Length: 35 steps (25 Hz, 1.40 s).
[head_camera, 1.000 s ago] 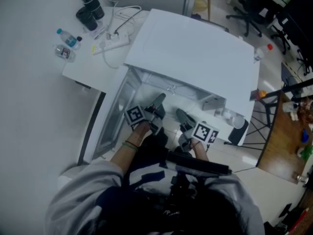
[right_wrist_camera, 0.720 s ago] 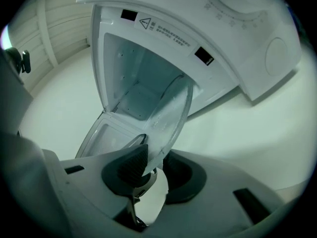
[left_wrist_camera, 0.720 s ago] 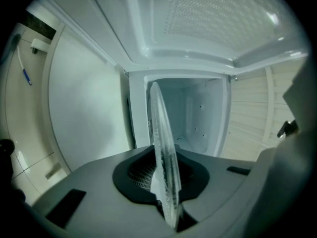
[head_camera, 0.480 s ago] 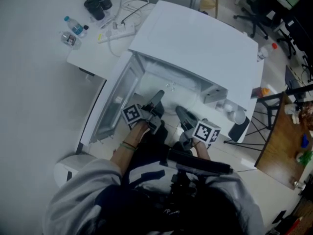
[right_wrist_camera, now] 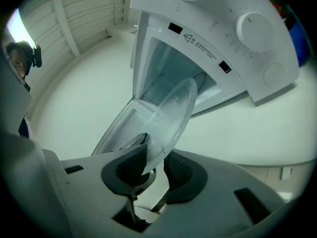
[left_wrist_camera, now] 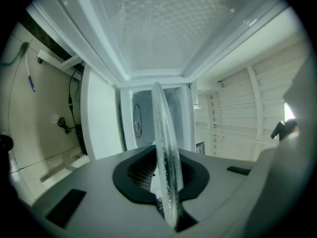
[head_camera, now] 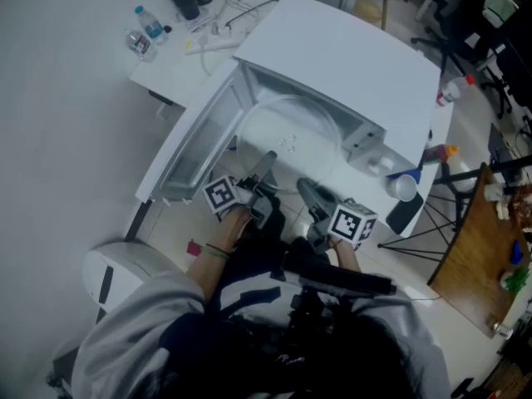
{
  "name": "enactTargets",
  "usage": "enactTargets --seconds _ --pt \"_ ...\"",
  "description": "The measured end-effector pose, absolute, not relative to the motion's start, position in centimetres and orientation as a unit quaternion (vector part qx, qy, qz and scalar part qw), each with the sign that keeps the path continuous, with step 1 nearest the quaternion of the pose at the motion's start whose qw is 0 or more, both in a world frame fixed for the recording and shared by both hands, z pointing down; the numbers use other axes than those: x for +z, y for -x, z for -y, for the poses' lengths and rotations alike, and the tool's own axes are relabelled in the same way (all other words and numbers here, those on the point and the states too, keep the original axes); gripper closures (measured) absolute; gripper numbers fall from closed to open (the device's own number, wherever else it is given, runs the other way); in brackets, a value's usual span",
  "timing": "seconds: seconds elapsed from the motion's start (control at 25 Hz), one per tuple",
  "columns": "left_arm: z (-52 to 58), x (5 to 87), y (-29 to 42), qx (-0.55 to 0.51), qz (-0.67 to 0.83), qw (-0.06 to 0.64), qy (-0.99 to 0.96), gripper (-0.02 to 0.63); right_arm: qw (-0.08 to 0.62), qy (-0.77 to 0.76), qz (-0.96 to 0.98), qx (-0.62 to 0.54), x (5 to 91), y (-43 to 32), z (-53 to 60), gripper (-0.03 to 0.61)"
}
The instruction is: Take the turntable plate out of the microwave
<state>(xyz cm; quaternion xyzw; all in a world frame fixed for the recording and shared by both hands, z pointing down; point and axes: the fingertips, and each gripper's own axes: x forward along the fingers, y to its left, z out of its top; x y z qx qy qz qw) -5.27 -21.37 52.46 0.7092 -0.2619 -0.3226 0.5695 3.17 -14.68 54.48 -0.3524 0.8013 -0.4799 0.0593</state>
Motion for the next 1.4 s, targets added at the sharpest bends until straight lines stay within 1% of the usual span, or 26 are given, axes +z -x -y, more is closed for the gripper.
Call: enactTargets --seconds 0.52,0.84,1.08,1.4 --pt "11.7 50.7 5.0 -0.347 0.295 0.529 -0.716 0.594 0.049 0.307 -0.835 -0.454 52.9 -4.0 5.7 0.460" --pt "9.2 48.8 5.6 -0.357 0.295 0.523 -0.715 0.594 0.080 0.294 -0.847 -0.436 50.4 -3.3 3.3 0.460" --pt "8.6 47.3 6.0 -0.342 0.276 0.512 -0.738 0.594 0.098 0.310 -0.847 -0.421 49.5 -2.7 2.4 0.460" --pt "5.9 46.2 7.9 -0.317 0.241 0.527 -0.751 0.594 0.142 0.353 -0.824 -0.420 48.7 -0.1 -1.0 0.460"
